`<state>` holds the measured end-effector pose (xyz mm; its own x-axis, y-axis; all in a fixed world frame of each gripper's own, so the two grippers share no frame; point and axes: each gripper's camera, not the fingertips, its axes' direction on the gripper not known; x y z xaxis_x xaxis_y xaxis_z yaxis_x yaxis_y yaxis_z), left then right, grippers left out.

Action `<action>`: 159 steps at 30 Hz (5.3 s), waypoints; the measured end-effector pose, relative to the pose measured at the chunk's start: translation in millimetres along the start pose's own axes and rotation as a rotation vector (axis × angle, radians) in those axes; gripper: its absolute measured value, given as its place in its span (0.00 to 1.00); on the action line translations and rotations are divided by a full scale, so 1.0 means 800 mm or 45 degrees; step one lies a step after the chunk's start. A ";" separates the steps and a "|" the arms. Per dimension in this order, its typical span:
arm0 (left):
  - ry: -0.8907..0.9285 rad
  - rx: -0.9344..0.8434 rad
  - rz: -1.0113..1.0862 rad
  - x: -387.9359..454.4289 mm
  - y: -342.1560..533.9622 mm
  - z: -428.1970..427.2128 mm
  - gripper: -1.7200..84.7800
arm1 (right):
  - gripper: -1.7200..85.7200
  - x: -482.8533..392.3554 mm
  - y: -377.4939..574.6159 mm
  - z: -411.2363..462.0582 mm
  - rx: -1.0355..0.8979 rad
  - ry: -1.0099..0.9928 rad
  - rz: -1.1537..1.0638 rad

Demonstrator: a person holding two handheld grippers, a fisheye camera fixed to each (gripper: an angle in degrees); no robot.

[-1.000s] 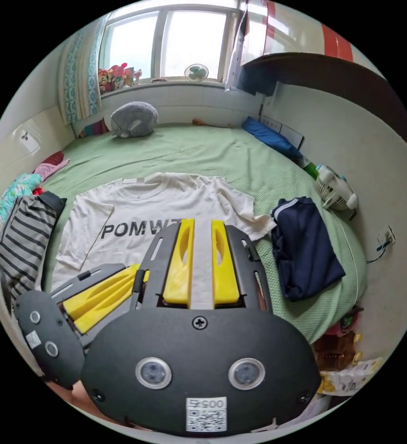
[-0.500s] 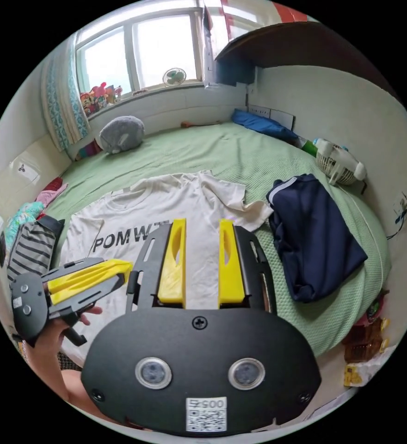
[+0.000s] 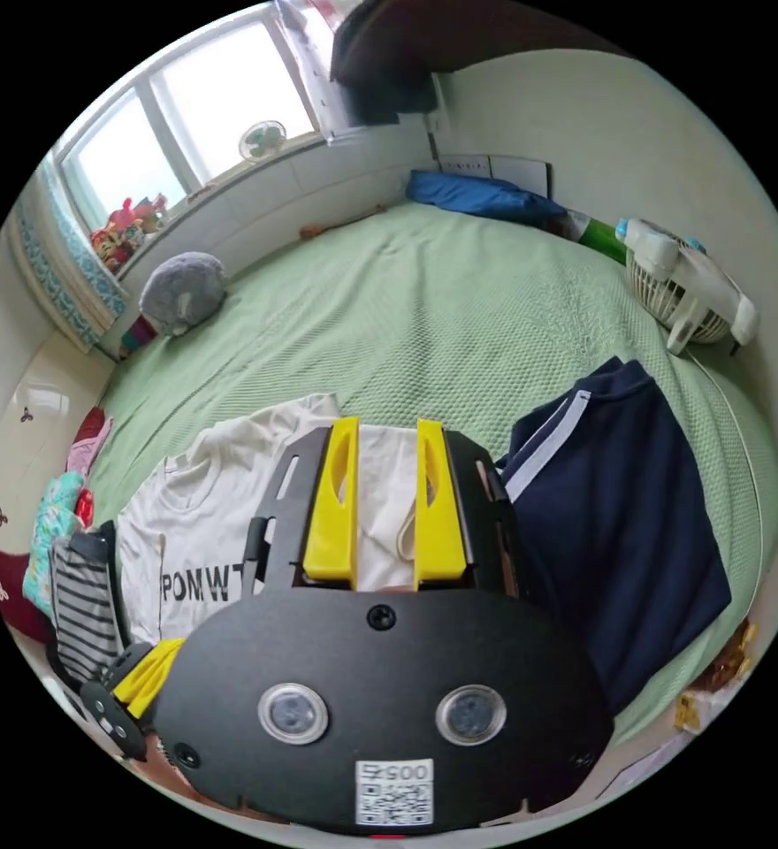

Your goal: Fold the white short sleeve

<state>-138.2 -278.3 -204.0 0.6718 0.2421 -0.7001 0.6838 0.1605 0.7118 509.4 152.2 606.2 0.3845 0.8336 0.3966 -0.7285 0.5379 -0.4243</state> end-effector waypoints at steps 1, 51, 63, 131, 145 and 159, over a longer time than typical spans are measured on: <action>-0.043 -0.018 0.006 -0.001 -0.001 0.006 0.02 | 0.10 0.006 -0.011 0.016 -0.042 0.002 0.017; 0.274 -0.086 -0.252 -0.138 0.005 0.072 0.02 | 0.11 -0.076 0.034 0.029 -0.196 -0.037 -0.260; 0.278 -0.112 -0.316 -0.164 0.005 0.088 0.02 | 0.01 -0.122 0.039 0.077 -0.254 0.059 -0.272; 0.323 -0.126 -0.487 -0.278 0.105 0.028 0.02 | 0.02 -0.366 0.241 -0.006 -0.359 0.050 -0.658; -0.025 -0.127 -0.289 -0.233 0.177 -0.029 0.02 | 0.01 -0.295 0.344 -0.170 -0.280 -0.025 -0.652; 0.008 -0.232 -0.365 -0.263 0.333 -0.139 0.02 | 0.03 -0.201 0.430 -0.261 -0.243 0.073 -0.434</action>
<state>-128.9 -180.4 138.9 0.4577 0.1679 -0.8731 0.7821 0.3910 0.4852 315.5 229.7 226.8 0.6208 0.6061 0.4972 -0.4371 0.7941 -0.4223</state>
